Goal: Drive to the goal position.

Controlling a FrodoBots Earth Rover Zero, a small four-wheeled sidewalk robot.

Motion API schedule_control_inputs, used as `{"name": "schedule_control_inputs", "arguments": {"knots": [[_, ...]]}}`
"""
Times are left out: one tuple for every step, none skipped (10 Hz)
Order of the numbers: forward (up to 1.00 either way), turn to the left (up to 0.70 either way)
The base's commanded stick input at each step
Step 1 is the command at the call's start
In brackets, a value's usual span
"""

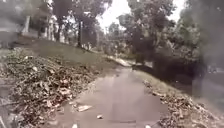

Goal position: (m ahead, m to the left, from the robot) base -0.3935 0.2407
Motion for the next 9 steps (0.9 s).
{"name": "schedule_control_inputs", "arguments": {"knots": [[1.00, 0.00], [1.00, 0.00], [1.00, 0.00], [1.00, 0.00], [1.00, 0.00], [1.00, 0.00], [0.00, 0.00], [0.00, 0.00], [0.00, 0.00]]}}
